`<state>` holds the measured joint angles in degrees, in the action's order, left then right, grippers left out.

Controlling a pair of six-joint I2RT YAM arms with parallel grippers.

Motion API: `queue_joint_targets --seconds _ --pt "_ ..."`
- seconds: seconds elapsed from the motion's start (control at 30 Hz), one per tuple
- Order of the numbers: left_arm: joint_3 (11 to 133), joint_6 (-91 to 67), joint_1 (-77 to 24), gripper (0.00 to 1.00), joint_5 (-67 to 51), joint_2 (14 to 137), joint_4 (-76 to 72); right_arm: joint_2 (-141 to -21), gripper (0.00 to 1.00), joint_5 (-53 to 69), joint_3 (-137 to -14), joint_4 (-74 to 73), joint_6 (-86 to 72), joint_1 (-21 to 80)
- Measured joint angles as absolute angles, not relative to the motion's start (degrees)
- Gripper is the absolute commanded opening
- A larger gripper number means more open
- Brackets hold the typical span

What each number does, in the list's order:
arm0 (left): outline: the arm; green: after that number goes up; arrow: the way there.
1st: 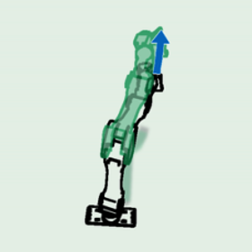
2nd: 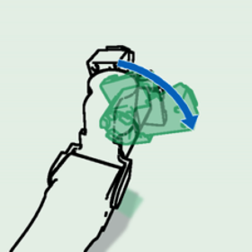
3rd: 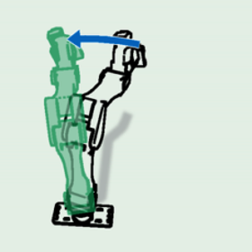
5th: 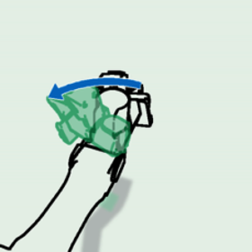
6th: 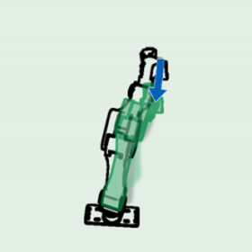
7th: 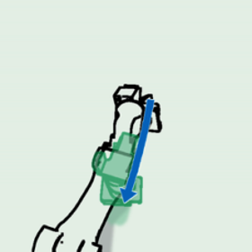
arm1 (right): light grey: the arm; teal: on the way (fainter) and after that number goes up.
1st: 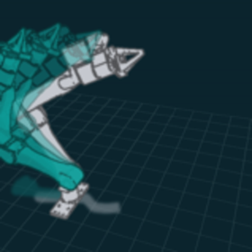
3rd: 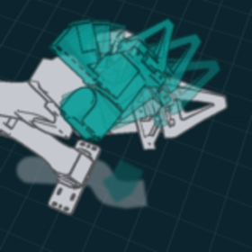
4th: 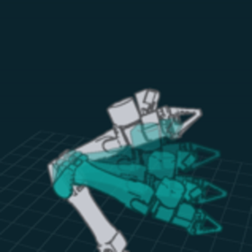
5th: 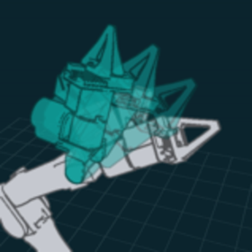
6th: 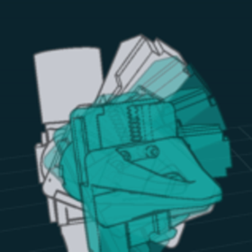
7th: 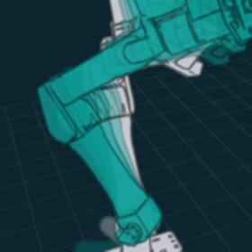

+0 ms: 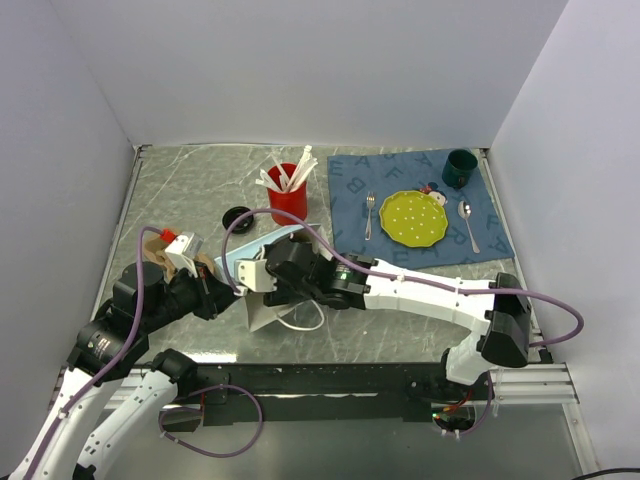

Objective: Pack the takeout coffee

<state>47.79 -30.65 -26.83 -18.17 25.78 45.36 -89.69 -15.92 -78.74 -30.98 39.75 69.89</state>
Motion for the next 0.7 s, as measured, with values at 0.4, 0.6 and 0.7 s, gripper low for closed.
queue_joint_targets --seconds 0.4,0.6,0.7 --pt "47.79 -30.92 -26.81 0.01 -18.44 26.15 44.99 -85.89 0.28 -20.01 -75.35 -32.62 42.0 68.14" --pt "47.79 -31.09 -26.81 0.01 -18.87 26.89 44.14 -89.36 0.28 -18.13 -76.18 -31.44 41.8 66.85" --pt "47.79 -31.16 -26.81 0.01 -18.87 27.24 43.88 -89.95 0.28 -16.75 -76.71 -31.14 41.76 66.48"
